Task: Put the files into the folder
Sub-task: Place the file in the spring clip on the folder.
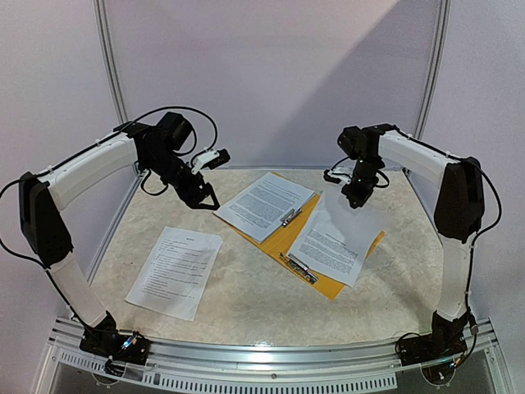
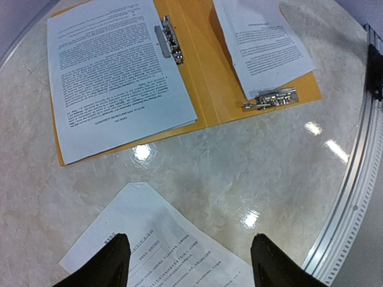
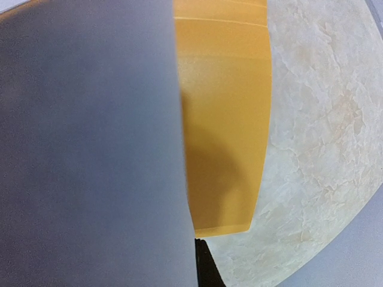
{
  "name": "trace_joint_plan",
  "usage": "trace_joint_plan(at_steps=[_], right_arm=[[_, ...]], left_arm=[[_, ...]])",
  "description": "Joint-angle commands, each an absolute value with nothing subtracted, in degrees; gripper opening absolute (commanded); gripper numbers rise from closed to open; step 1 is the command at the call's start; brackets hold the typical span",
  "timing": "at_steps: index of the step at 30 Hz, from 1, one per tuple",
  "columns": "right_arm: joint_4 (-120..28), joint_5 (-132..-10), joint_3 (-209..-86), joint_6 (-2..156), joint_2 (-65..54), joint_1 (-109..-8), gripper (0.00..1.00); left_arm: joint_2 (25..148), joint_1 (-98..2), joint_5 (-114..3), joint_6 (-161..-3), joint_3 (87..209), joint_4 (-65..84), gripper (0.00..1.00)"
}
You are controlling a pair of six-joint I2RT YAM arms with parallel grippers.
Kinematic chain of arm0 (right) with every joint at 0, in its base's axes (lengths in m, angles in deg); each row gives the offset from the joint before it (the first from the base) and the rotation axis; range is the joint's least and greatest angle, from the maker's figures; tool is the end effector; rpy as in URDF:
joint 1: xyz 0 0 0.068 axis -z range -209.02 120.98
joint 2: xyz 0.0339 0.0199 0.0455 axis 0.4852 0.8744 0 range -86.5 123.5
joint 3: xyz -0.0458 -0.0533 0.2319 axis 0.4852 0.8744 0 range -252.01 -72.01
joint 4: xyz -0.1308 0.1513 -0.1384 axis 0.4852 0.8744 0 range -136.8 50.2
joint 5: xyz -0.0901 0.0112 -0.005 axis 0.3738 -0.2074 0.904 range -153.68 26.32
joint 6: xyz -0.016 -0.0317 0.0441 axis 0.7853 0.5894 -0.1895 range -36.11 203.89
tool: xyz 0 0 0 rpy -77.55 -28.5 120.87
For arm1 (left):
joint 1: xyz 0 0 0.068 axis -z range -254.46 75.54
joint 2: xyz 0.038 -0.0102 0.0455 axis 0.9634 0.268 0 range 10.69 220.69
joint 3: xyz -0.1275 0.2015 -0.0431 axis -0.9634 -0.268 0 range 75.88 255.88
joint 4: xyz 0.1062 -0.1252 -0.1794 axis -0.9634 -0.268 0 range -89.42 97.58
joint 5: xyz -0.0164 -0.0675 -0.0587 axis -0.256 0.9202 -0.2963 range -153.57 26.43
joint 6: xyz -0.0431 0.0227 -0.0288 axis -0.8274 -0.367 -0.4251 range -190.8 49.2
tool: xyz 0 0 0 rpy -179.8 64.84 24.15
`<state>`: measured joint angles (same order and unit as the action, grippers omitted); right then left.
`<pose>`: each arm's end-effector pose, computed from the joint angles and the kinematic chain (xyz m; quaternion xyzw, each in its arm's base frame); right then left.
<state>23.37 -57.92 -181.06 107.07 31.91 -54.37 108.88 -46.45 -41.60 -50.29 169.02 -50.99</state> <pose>0.3482 0.1605 0.2289 -0.4045 0.9086 -0.0484 0.0920 0.2863 -0.1691 0.2843 0.4323 0.8536 -0.1997 0.2114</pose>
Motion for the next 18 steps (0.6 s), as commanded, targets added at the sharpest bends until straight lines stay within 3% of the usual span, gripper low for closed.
trace_joint_plan(at_steps=[1,18], right_arm=[[26.57,-56.84,-181.73,106.02,33.82,-53.27,0.00],[28.04,-67.12,-182.11,106.04,34.11,-54.38,0.00]], left_arm=[[109.25,-46.23,-41.60,-49.44,168.16,-50.55,0.71],[109.52,-46.24,-41.60,-49.27,167.99,-50.43,0.71]])
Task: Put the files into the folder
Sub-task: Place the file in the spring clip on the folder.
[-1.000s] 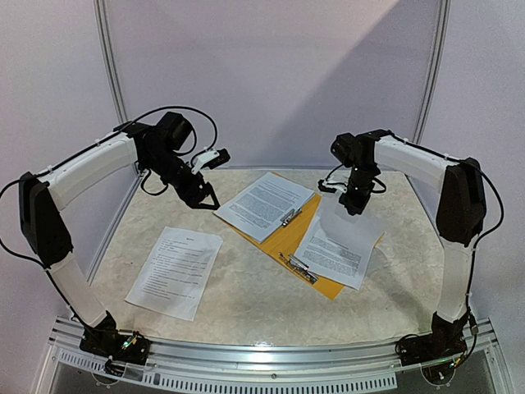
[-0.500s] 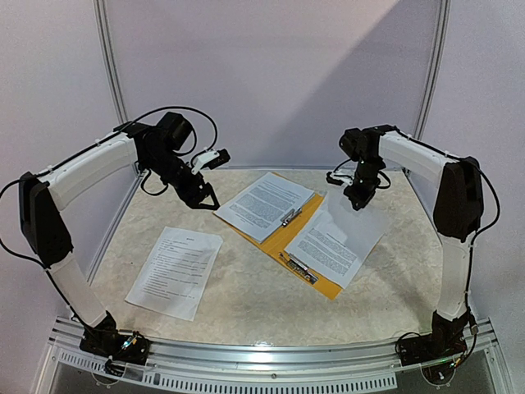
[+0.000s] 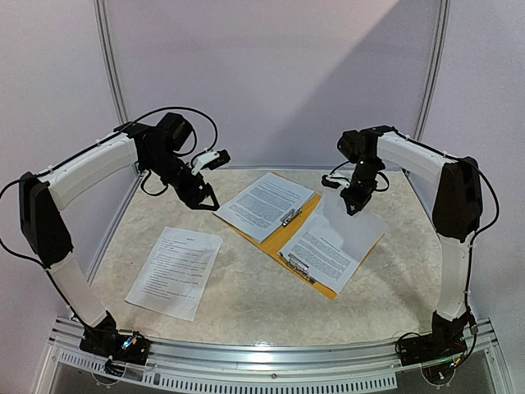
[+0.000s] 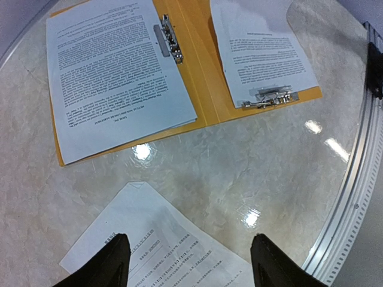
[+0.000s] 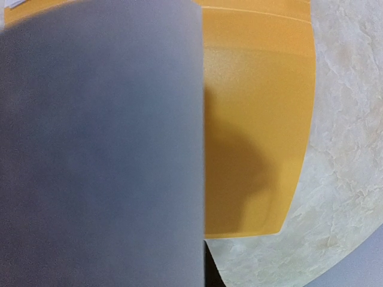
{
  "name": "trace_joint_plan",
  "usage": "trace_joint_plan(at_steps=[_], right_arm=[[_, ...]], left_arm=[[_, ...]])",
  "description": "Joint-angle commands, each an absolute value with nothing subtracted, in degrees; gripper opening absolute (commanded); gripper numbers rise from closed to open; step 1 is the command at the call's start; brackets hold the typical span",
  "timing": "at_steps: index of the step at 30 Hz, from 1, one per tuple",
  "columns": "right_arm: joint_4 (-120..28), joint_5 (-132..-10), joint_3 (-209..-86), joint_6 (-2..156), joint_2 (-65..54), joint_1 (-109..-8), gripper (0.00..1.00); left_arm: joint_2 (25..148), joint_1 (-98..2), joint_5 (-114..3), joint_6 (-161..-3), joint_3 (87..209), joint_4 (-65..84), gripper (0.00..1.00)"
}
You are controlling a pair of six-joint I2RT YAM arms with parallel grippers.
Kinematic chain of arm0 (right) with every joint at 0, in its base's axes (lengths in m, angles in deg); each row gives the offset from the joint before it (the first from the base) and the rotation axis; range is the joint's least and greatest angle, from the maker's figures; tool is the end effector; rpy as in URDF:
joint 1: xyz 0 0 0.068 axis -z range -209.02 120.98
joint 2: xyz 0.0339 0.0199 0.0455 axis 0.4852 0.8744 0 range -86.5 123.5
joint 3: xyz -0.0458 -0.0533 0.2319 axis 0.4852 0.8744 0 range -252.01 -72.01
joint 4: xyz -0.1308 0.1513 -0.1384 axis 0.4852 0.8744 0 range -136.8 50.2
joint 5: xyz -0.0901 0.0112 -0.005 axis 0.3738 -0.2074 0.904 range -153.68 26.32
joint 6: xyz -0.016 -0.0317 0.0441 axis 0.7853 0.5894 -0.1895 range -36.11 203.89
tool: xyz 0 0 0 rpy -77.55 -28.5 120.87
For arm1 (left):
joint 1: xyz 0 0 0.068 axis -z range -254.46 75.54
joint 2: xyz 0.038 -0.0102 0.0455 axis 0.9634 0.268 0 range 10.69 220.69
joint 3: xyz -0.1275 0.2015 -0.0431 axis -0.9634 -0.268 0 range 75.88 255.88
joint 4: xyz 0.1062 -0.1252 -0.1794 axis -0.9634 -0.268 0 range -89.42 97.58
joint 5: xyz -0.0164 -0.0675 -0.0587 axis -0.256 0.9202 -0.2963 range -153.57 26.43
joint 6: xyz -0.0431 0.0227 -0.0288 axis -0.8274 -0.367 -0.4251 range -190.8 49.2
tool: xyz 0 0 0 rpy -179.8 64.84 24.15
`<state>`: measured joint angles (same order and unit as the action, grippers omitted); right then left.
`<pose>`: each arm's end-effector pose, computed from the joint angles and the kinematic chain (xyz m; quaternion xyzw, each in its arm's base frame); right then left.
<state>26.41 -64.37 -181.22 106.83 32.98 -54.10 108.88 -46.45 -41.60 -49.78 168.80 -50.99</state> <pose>0.3438 0.1614 0.2217 -0.4065 0.9119 0.0070 0.0567 0.2861 -0.1690 0.2832 0.4359 0.8522 -0.1987 0.2105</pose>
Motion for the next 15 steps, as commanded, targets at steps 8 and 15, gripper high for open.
trace_joint_plan(at_steps=[8,15], right_arm=[[29.21,-69.65,-183.05,103.67,35.11,-54.27,0.00],[32.10,-66.46,-183.71,100.97,35.95,-53.39,0.00]], left_arm=[[109.74,-46.24,-41.23,-49.66,168.16,-50.56,0.71],[109.69,-46.24,-41.12,-49.73,168.08,-50.40,0.71]])
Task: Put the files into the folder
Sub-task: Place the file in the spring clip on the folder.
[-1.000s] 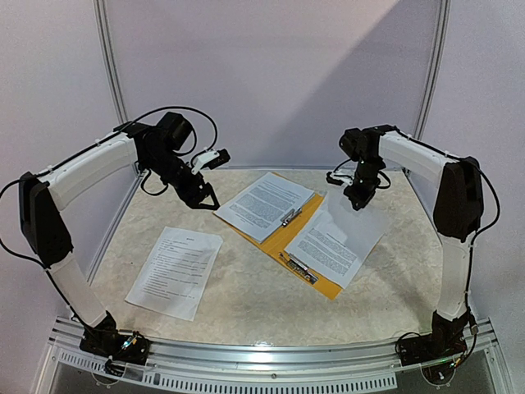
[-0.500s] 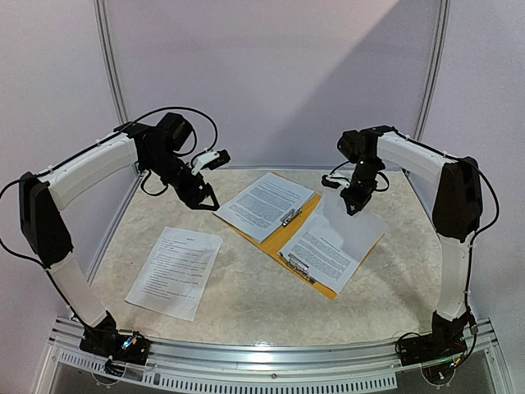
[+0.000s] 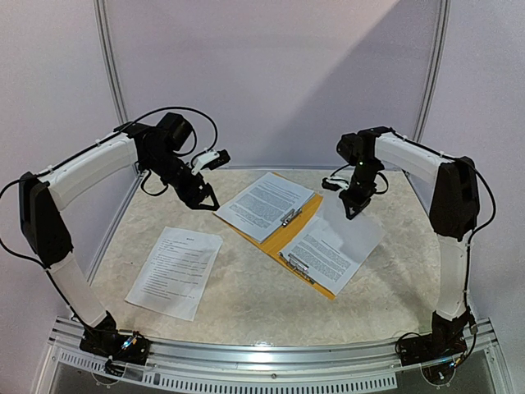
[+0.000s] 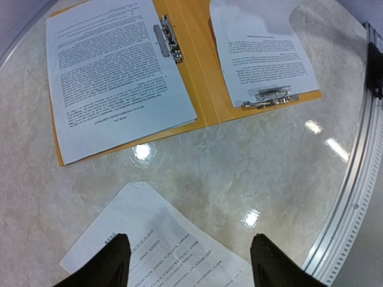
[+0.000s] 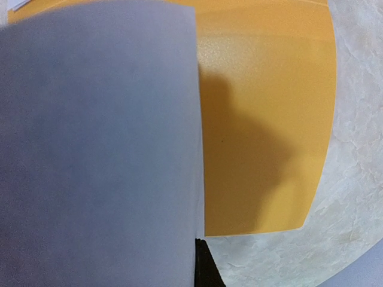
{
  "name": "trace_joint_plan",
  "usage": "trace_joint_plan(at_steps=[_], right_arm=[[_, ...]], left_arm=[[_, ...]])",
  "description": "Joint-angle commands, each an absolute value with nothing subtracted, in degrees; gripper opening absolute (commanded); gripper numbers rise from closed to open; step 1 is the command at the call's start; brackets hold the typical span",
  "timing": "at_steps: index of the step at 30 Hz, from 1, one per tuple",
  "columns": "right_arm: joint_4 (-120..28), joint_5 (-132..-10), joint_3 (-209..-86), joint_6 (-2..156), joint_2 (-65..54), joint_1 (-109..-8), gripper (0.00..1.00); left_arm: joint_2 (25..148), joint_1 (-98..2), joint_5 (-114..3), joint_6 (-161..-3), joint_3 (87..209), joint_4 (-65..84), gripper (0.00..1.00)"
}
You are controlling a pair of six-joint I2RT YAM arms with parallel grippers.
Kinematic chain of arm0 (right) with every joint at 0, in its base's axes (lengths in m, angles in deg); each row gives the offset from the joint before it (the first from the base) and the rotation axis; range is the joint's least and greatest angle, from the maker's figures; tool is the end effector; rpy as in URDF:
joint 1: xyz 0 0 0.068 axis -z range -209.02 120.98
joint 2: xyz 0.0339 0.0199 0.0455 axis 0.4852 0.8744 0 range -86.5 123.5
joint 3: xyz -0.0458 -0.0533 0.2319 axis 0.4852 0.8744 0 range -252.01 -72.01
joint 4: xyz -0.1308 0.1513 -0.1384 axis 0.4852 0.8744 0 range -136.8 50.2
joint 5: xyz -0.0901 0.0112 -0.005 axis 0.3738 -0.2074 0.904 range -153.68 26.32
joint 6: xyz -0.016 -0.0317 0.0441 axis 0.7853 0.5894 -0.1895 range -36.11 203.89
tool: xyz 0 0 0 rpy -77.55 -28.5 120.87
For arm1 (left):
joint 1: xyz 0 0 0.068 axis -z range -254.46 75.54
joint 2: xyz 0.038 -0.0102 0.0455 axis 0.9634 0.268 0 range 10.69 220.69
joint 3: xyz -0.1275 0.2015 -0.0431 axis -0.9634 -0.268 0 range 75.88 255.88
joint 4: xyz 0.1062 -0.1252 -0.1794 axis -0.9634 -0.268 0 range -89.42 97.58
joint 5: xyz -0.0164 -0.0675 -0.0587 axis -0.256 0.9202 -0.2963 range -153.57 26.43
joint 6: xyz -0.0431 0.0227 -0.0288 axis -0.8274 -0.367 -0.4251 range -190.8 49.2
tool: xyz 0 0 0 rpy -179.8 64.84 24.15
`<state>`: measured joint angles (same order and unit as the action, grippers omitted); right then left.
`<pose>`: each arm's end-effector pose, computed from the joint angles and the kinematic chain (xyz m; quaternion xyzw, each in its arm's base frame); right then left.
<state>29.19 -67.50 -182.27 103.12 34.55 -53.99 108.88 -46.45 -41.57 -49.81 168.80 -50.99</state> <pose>0.3424 0.1623 0.2159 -0.3766 0.9253 0.0346 0.0263 0.2861 -0.1690 0.2832 0.4357 0.8522 -0.1991 0.2104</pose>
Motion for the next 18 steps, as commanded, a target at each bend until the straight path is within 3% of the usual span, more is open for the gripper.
trace_joint_plan(at_steps=[1,11,18], right_arm=[[31.70,-66.27,-184.05,100.99,35.73,-53.38,0.00],[33.66,-61.42,-189.69,102.22,39.33,-52.83,0.00],[33.36,-65.57,-189.21,102.93,39.46,-53.18,0.00]], left_arm=[[109.77,-46.19,-40.97,-49.91,168.08,-50.35,0.71],[109.46,-46.24,-40.98,-49.96,167.91,-50.56,0.70],[109.74,-46.24,-41.07,-49.88,167.94,-50.35,0.70]])
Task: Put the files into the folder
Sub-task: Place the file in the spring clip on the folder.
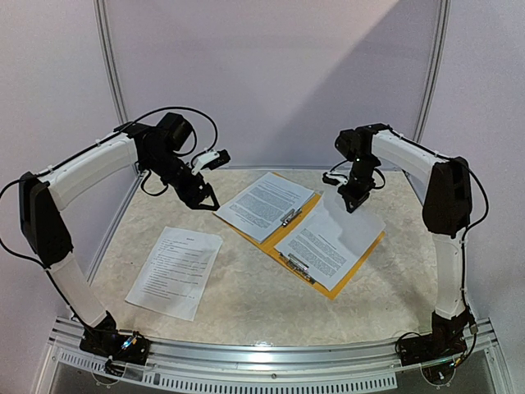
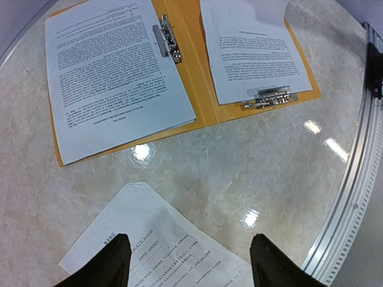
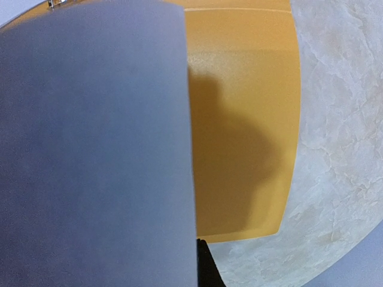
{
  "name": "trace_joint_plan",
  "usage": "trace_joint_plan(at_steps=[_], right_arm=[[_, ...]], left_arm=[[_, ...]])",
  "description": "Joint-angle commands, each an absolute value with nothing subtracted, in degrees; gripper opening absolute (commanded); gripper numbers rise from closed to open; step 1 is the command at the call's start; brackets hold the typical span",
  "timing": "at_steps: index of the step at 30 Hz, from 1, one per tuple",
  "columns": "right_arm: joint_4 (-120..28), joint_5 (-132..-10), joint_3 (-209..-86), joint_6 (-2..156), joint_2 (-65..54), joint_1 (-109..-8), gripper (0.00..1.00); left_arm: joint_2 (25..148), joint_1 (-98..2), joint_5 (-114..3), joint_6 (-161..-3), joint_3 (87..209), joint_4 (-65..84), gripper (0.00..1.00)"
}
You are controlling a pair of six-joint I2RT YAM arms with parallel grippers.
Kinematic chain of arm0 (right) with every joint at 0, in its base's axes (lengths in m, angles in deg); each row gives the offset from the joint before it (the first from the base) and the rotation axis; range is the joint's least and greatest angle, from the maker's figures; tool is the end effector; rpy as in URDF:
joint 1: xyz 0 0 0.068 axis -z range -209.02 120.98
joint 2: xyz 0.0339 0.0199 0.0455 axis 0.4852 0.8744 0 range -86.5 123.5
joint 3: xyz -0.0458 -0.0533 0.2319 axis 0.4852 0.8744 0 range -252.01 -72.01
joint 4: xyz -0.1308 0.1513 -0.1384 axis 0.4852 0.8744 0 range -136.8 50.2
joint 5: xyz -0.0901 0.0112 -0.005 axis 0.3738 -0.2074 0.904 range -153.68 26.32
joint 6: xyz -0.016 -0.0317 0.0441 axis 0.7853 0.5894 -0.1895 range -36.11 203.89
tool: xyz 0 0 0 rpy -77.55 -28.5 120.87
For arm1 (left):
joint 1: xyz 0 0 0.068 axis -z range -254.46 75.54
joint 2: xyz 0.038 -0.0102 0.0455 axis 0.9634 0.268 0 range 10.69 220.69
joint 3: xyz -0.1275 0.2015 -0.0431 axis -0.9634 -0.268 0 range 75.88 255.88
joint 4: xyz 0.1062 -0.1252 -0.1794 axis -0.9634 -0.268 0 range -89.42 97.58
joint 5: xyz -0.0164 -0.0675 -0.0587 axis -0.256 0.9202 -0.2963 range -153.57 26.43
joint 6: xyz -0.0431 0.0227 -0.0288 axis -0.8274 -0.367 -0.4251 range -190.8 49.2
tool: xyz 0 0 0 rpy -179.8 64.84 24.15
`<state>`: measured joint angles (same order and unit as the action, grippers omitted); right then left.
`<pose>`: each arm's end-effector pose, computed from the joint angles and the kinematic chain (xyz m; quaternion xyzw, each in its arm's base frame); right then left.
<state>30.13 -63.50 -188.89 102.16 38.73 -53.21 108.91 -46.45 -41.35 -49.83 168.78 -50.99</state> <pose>0.3606 0.1618 0.2167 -0.3617 0.9314 0.0005 0.0412 0.2860 -0.1692 0.2830 0.4358 0.8519 -0.2009 0.2097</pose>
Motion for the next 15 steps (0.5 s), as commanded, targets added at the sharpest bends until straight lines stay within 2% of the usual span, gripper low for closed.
trace_joint_plan(at_steps=[1,15], right_arm=[[32.79,-65.98,-188.69,103.72,39.17,-53.49,0.00],[31.28,-64.06,-187.22,107.63,37.95,-55.04,0.01]], left_arm=[[109.78,-46.24,-41.07,-49.88,167.91,-50.34,0.70],[110.05,-46.24,-41.11,-49.65,167.99,-50.35,0.70]])
